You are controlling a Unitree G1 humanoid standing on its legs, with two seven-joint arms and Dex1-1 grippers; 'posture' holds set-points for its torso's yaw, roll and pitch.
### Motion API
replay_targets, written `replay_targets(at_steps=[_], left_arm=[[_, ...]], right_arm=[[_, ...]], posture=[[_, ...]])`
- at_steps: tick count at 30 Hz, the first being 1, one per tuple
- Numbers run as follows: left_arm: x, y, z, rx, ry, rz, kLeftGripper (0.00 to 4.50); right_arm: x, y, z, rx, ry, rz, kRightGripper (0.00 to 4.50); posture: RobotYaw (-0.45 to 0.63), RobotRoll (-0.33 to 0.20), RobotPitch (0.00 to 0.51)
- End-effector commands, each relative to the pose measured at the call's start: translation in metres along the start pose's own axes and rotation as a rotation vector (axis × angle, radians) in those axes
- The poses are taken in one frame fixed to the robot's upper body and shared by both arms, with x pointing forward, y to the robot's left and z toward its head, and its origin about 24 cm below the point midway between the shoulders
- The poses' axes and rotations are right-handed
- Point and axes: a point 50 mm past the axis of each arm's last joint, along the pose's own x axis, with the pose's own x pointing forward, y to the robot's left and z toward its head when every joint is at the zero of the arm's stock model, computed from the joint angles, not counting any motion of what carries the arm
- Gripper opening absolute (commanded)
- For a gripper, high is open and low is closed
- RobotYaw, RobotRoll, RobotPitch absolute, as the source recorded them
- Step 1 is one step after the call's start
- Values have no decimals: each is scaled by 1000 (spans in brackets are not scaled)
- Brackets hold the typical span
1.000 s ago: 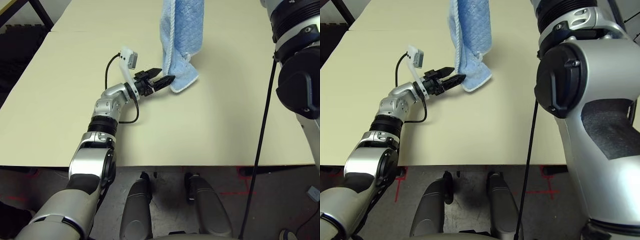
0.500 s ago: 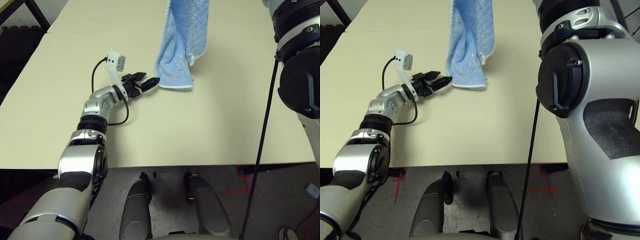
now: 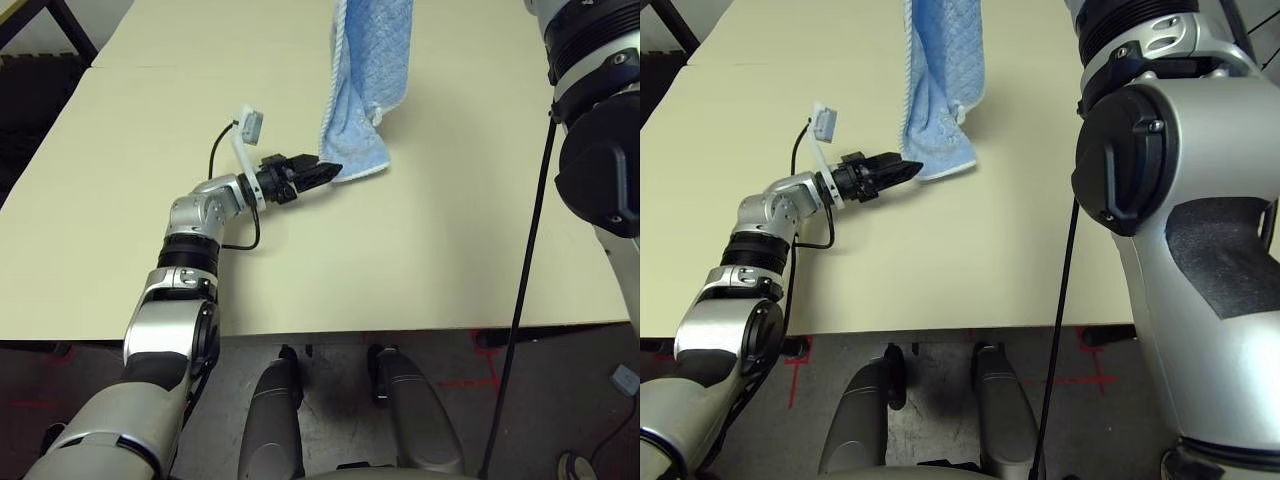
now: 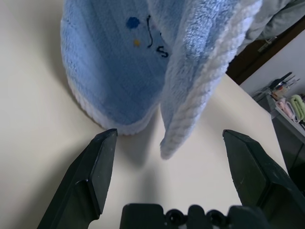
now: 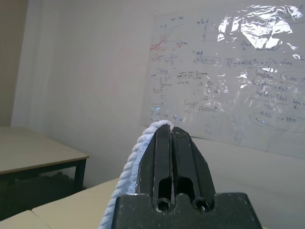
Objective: Fold the towel and set it aside.
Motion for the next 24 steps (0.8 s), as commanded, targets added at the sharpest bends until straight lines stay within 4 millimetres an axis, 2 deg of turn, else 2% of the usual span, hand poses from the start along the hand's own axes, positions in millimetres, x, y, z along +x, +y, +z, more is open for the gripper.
replay_targets(at_steps=[1, 14, 17, 24], left_arm=[[2, 3, -9, 6, 16, 46, 4500], [13, 0, -14, -57, 16, 31, 4500], [14, 0, -16, -71, 19, 30, 3832], [19, -2, -13, -80, -20, 29, 1186]], right_arm=[[11, -1, 39, -60, -101, 17, 33], [11, -1, 40, -60, -102, 17, 33], [11, -1, 40, -62, -102, 16, 0], [10, -2, 39, -63, -96, 12, 0]], posture=[[-75, 0, 207], [-80, 0, 208], [-80, 0, 208], [-84, 0, 208]])
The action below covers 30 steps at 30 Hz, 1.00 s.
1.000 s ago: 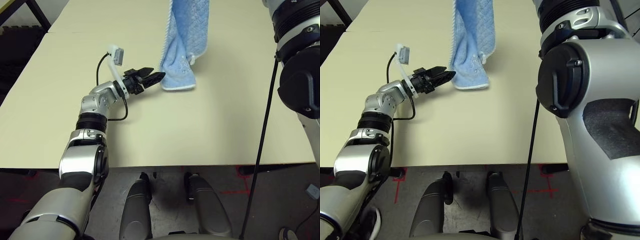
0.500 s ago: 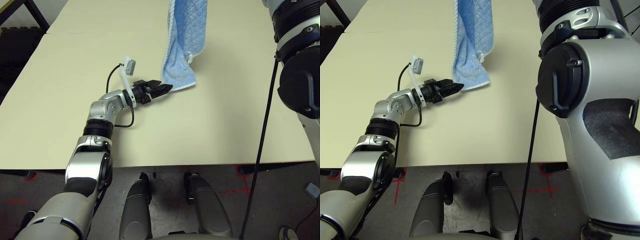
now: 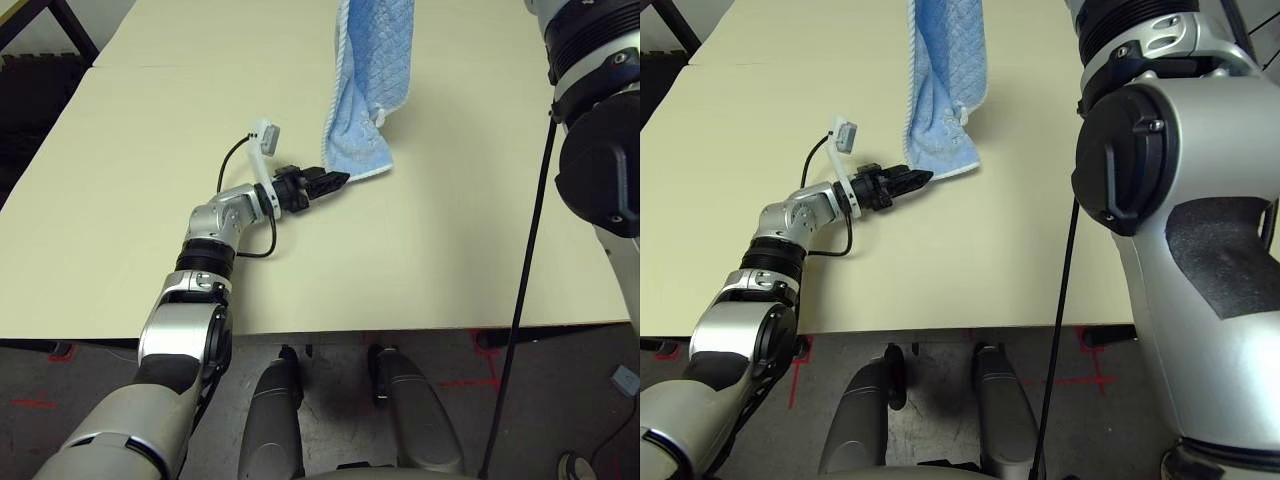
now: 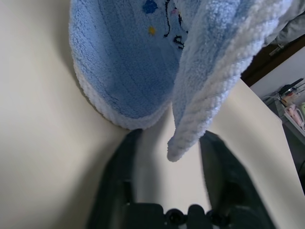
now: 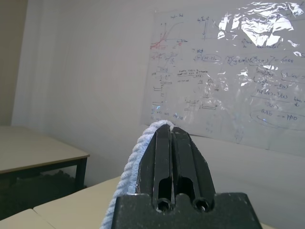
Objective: Fold the towel and set it aside.
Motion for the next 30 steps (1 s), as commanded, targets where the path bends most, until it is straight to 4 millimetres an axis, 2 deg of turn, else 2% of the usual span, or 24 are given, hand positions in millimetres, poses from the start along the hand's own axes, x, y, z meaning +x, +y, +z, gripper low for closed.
replay_targets(at_steps=[1, 2, 3, 6, 9, 13, 17, 22, 25, 28, 30], left_arm=[[3, 0, 2, -10, -14, 3, 787], [2, 0, 4, -6, -21, 6, 312], [2, 0, 5, 0, -27, 8, 23], [-6, 2, 15, 38, -50, 25, 23], [-28, 8, 31, 125, -50, 71, 23], [-73, 13, 52, 228, -13, 151, 23], [-105, 9, 69, 300, 4, 226, 23], [-125, 6, 93, 401, -29, 375, 23], [-131, 6, 107, 485, -24, 487, 23], [-134, -1, 117, 532, 28, 502, 23], [-137, -8, 116, 514, 129, 442, 23]], right_arm=[[9, -3, 40, -70, -102, 9, 0], [9, -4, 40, -71, -97, 6, 0], [8, -5, 39, -73, -93, 3, 0], [3, -13, 35, -87, -56, -19, 0], [-14, -32, 16, -107, 25, -62, 0], [-55, -66, -20, -111, 169, -144, 0], [-102, -89, -55, -99, 304, -202, 0], [-152, -101, -87, -20, 414, -208, 0], [-178, -102, -100, 96, 471, -160, 0], [-209, -99, -112, 264, 608, -37, 0], [-225, -94, -112, 384, 703, 58, 0]], posture=[[-84, 0, 208], [-83, 0, 208], [-83, 0, 208], [-78, 0, 209], [-71, 0, 215], [-56, 0, 221], [-45, 0, 224], [-37, 0, 231], [-31, 0, 235], [-20, 0, 241], [-14, 0, 246]])
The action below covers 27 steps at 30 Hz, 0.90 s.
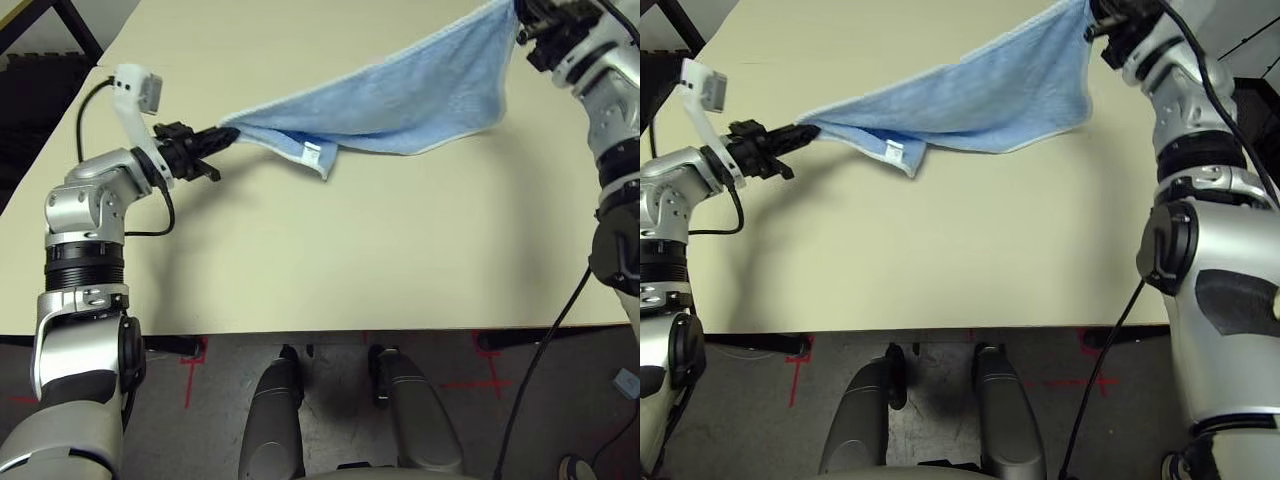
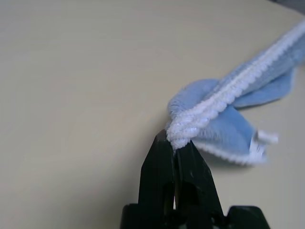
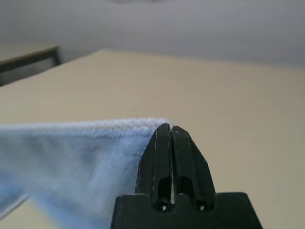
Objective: Fold the towel and set it aside.
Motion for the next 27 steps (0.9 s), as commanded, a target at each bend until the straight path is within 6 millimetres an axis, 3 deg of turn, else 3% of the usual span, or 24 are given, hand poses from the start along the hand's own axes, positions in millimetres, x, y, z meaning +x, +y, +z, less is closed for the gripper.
replay_targets(at_steps=[1, 5, 8, 13, 18, 21, 23, 27], left_arm=[[-13, -8, 8, 36, 134, -131, 23], [-32, -11, 4, 59, 306, -283, 23], [-39, -3, 0, 125, 396, -288, 23], [-44, 3, -6, 148, 463, -306, 23], [-51, 2, -19, 175, 574, -362, 23], [-46, 10, -15, 229, 560, -311, 23], [-34, 24, -4, 342, 481, -157, 23], [-16, 43, 16, 470, 311, 83, 23]], right_arm=[[-21, 2, -11, 127, 154, 164, 0], [-41, 6, -19, 199, 336, 270, 0], [-52, 8, -28, 184, 479, 323, 0], [-68, 10, -54, -37, 797, 425, 0], [-75, 16, -70, -97, 962, 537, 0], [-68, 12, -68, -187, 962, 505, 0], [-51, 8, -60, -267, 861, 417, 0], [-21, 3, -42, -207, 596, 186, 0]], posture=[[-14, 0, 246], [2, 0, 256], [1, 0, 259], [-6, 0, 260], [-2, 0, 262], [-3, 0, 259], [-3, 0, 254], [1, 0, 250]])
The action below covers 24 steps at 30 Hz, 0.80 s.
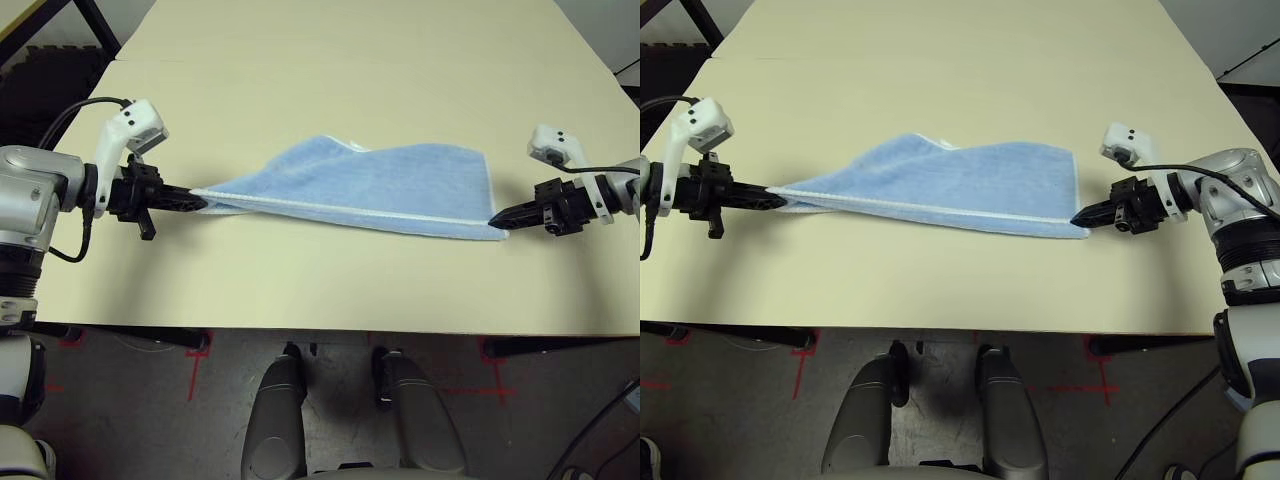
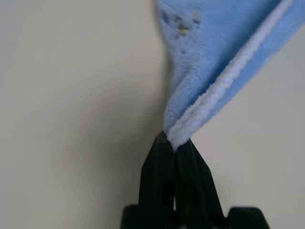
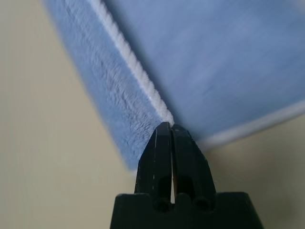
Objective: Fold the towel and set it aside.
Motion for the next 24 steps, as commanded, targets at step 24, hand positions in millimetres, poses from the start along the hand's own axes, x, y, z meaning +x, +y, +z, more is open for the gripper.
replay_targets(at_steps=[24], left_arm=[[41, 19, 5, -30, -307, 523, 23]], right_arm=[[2, -30, 54, -65, -672, -782, 0]], posture=[[-16, 0, 248]])
